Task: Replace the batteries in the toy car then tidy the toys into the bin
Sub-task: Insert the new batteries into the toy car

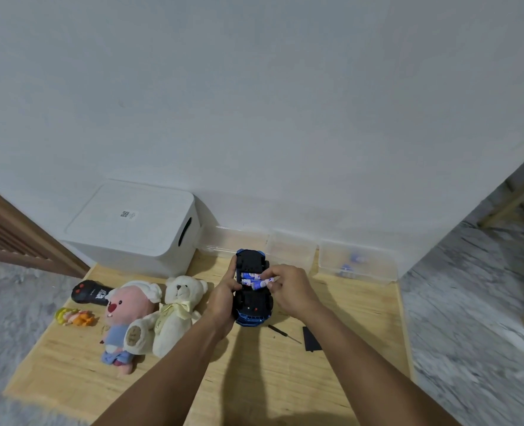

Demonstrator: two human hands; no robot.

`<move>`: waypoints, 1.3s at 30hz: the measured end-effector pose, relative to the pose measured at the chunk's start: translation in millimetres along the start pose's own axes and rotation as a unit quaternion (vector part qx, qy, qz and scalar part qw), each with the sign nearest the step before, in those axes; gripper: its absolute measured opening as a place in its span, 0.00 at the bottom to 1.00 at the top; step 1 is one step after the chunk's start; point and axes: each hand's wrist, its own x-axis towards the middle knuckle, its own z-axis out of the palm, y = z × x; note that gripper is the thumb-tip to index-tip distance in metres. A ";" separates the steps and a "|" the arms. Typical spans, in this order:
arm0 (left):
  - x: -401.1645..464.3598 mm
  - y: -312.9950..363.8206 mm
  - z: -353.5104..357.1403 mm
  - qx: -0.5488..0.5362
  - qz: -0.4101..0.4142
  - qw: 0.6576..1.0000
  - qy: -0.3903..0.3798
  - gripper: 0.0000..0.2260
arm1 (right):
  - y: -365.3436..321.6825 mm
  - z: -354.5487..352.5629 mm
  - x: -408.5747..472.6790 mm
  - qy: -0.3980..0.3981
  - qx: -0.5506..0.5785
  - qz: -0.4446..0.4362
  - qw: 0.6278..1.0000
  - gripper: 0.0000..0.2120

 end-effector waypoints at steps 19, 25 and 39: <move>-5.6 12.9 11.1 -0.027 0.030 0.999 0.020 0.29 | -10.2 4.8 -9.2 0.110 0.099 0.021 0.989 0.05; -7.5 10.2 10.6 -0.019 0.034 0.998 0.044 0.29 | -10.3 3.1 -10.5 0.103 0.057 0.002 0.993 0.04; -8.8 3.1 13.6 0.008 0.017 0.998 0.055 0.31 | -17.1 -6.2 -11.2 0.050 -0.112 -0.045 0.991 0.13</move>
